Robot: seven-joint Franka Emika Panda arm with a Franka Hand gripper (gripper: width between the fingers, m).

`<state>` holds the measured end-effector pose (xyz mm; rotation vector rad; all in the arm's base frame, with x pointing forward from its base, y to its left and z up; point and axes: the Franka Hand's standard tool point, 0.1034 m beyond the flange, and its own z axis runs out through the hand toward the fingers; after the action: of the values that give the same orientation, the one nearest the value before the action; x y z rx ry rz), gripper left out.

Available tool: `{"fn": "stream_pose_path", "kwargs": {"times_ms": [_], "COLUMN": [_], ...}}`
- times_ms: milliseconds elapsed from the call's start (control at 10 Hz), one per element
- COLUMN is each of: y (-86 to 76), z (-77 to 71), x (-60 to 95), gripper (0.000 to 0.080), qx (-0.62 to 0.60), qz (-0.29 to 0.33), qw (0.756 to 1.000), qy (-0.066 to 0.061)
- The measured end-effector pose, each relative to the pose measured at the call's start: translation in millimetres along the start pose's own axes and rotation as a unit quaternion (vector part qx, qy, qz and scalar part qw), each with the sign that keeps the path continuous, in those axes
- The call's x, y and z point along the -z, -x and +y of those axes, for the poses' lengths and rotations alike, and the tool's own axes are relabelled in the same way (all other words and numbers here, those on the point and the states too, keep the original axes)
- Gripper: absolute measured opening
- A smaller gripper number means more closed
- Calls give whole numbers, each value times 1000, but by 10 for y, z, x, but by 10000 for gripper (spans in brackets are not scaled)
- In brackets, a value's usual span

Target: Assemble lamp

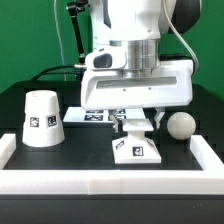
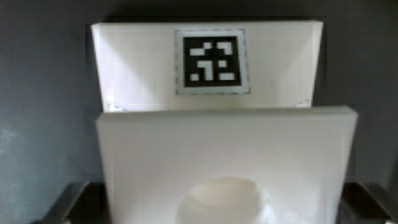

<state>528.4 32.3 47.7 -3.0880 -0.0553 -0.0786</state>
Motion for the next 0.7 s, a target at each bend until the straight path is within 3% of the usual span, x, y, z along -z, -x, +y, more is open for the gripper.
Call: {"fn": "stream_pose_path", "kwargs": {"times_ms": [700], "y": [0], "z": [0], "x": [0], "gripper": [534], "qx": [0], "qz": [0], "qw": [1000], "qy": [0]}}
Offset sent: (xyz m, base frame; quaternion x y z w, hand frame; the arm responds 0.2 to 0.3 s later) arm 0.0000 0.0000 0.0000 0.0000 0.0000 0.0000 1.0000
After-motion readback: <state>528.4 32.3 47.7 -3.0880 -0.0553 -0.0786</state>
